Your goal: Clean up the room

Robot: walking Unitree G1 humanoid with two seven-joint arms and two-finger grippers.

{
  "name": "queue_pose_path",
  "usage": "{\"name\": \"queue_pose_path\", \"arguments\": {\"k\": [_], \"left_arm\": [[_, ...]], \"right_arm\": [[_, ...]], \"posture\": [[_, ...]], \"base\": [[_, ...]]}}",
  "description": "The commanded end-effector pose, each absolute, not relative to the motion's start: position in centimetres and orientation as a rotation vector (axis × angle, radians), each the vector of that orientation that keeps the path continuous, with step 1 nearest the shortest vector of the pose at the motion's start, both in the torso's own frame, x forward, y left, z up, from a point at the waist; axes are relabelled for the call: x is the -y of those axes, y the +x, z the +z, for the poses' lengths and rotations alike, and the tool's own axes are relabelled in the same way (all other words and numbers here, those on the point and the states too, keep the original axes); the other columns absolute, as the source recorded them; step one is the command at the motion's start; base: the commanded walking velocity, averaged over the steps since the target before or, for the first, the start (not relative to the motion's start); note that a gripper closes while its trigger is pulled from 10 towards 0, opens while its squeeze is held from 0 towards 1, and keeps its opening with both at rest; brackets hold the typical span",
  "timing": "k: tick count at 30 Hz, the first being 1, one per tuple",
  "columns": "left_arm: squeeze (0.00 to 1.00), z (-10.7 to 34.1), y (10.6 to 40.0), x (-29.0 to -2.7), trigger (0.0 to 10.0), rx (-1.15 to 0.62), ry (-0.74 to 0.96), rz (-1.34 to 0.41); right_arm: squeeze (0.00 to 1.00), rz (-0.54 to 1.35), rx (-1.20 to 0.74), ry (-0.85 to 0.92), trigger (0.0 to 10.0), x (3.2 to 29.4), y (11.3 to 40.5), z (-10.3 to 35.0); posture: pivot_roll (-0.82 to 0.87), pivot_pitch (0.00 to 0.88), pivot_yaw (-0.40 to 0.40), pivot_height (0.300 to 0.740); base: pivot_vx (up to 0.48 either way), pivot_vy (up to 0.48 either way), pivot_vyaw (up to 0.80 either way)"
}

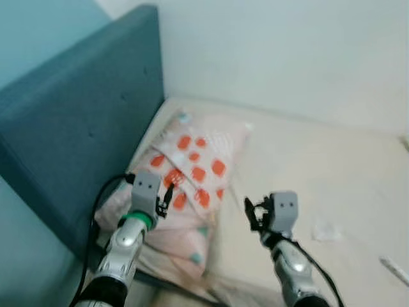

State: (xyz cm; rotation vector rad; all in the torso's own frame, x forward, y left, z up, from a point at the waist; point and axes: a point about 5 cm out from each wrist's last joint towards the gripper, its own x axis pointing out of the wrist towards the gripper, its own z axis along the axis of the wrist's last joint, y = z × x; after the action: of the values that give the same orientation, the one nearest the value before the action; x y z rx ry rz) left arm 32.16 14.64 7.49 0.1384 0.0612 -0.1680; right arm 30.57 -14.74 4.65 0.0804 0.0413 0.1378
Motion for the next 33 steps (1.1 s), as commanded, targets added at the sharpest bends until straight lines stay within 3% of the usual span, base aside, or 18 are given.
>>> {"name": "queue_pose_path", "arguments": {"k": [1,9,17,29,33], "left_arm": [[0.00,7.0,31.8,-14.7,10.0,-0.082,0.135,-0.174],[0.00,6.8,30.7,-13.2,10.0,-0.061,0.196,-0.334],[0.00,7.6,30.3,-12.4,10.0,-0.041,0.179,-0.384],[0.00,8.9,31.8,-13.9,10.0,0.069,0.312,-0.206],[0.00,8.9,31.5,-13.8,10.0,0.061,0.341,-0.189]], "right_arm": [[0.00,0.140,-0.068,0.093,10.0,14.4,30.1,4.0],[0.00,0.141,-0.058,0.094,10.0,14.4,30.2,4.2],[0.00,0.156,0.008,0.072,10.0,14.3,30.7,5.6],[0.00,0.156,0.090,0.073,10.0,14.0,31.3,7.5],[0.00,0.179,0.122,0.076,10.0,13.5,31.7,8.5]], "posture": [[-0.02,0.005,0.012,0.740],[-0.02,0.008,0.013,0.740],[-0.03,0.020,0.020,0.740],[-0.04,0.025,0.015,0.740],[-0.05,0.020,0.078,0.740]], "base": [[0.000,0.000,0.00],[0.000,0.000,0.00],[0.000,0.000,0.00],[0.000,0.000,0.00],[0.000,0.000,0.00]]}}
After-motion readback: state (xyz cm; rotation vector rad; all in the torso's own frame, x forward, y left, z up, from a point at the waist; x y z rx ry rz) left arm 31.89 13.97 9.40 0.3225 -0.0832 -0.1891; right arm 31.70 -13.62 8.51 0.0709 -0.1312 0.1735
